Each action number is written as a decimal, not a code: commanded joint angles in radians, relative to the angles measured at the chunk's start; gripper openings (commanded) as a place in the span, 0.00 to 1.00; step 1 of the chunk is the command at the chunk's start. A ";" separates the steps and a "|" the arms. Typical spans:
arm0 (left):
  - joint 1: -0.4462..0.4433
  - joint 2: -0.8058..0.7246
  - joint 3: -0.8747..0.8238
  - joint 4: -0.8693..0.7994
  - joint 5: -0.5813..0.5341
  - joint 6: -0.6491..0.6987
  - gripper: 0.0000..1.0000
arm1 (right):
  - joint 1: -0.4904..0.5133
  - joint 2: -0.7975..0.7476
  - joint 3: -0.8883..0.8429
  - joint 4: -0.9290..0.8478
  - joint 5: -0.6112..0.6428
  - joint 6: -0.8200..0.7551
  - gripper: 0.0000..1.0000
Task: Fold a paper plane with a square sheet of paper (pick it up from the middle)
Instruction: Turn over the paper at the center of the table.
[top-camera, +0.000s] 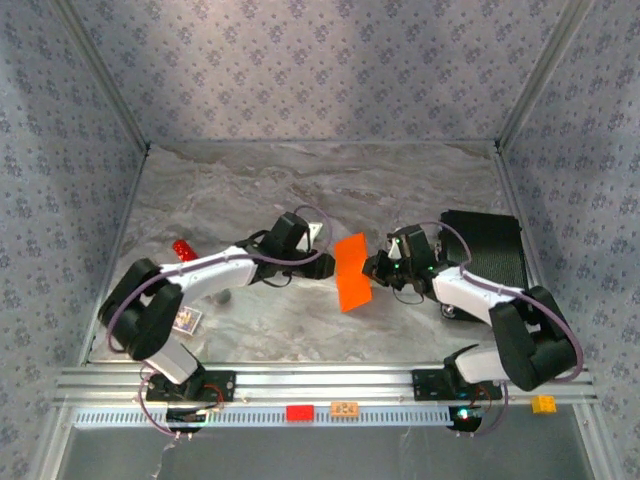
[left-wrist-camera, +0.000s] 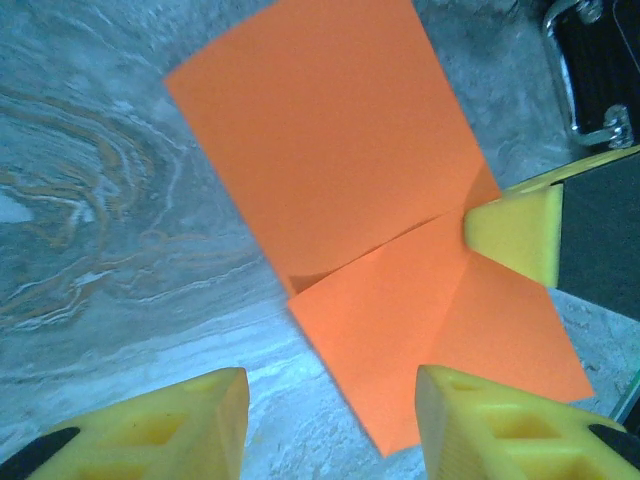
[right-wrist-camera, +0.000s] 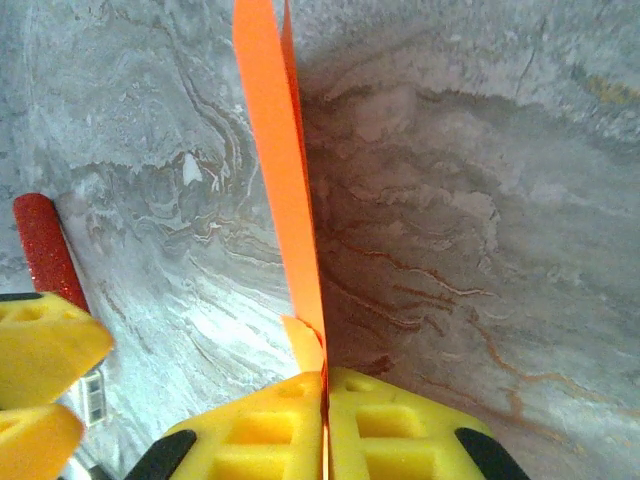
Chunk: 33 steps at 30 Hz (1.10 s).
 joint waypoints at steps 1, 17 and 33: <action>0.005 -0.086 -0.042 0.028 -0.084 -0.007 0.50 | 0.031 -0.058 0.061 -0.183 0.121 -0.095 0.10; 0.010 -0.458 -0.204 0.039 -0.352 -0.013 0.92 | 0.247 -0.098 0.298 -0.591 0.653 -0.197 0.09; 0.091 -0.597 -0.284 -0.010 -0.399 -0.081 1.00 | 0.473 0.129 0.505 -0.867 1.136 -0.165 0.08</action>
